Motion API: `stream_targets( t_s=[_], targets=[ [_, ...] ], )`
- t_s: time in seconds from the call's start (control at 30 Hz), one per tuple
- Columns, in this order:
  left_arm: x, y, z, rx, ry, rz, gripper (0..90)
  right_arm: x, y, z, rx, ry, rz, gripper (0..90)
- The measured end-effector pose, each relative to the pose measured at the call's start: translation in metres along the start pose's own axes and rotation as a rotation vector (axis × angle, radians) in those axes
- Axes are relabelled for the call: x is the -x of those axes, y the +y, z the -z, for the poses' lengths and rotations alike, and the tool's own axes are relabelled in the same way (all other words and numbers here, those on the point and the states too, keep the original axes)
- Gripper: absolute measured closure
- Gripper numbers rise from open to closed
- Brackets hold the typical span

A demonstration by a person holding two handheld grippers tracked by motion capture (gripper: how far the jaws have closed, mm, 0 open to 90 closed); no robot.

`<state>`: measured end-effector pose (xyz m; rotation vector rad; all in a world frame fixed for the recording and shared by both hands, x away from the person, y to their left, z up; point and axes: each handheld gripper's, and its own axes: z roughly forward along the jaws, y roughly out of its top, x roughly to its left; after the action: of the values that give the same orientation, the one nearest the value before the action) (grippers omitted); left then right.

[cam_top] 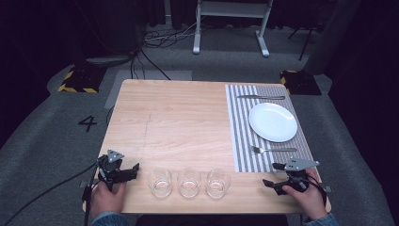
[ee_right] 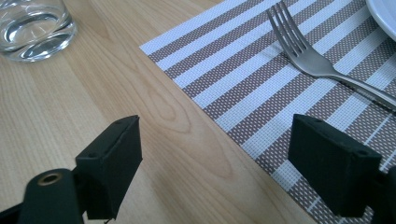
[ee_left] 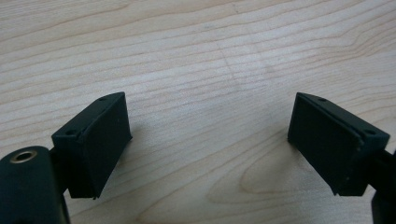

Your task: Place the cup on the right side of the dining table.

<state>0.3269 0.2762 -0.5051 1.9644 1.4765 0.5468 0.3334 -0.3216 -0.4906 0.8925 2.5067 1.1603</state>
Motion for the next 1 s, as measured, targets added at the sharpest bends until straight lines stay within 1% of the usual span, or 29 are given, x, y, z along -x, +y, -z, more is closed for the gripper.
stream_targets(
  t_s=[0.07,0.13,0.2,0.3,0.4,0.53,0.63,0.73,0.9,0.97,1.0],
  targets=[
    [0.0,0.0,0.0,0.0,0.0,0.0,13.3,-0.003,0.005,0.003,-0.018,-0.005,0.014,18.5],
    [0.0,0.0,0.0,0.0,0.0,0.0,13.3,-0.007,0.009,0.007,-0.017,-0.004,0.023,19.2],
    [0.0,0.0,0.0,0.0,0.0,0.0,13.4,-0.009,0.016,0.011,-0.007,0.002,0.017,19.5],
    [0.0,0.0,0.0,0.001,0.0,0.0,13.4,-0.01,0.028,0.014,-0.014,0.003,0.013,19.5],
    [0.0,0.0,0.0,0.0,0.0,0.0,13.3,-0.011,0.038,0.015,0.009,0.009,0.017,19.4],
    [0.0,0.0,0.0,0.0,0.0,0.0,13.3,-0.018,0.053,0.017,0.034,0.015,0.047,19.4],
    [0.0,0.0,0.0,-0.001,0.001,-0.002,13.4,-0.022,0.059,0.017,0.034,0.025,0.067,19.4],
    [0.0,0.0,0.0,0.001,0.007,0.008,13.4,-0.024,0.065,0.016,0.023,0.033,0.065,19.1],
    [-0.001,0.0,0.0,0.0,0.007,0.007,13.4,-0.03,0.08,0.016,0.054,0.05,0.089,18.8],
    [-0.001,0.0,0.0,0.0,0.008,0.007,13.4,-0.032,0.085,0.017,0.056,0.062,0.104,18.7],
    [-0.001,0.0,0.0,-0.001,0.008,0.008,13.4,-0.033,0.09,0.018,0.058,0.07,0.103,18.4]
  ],
)
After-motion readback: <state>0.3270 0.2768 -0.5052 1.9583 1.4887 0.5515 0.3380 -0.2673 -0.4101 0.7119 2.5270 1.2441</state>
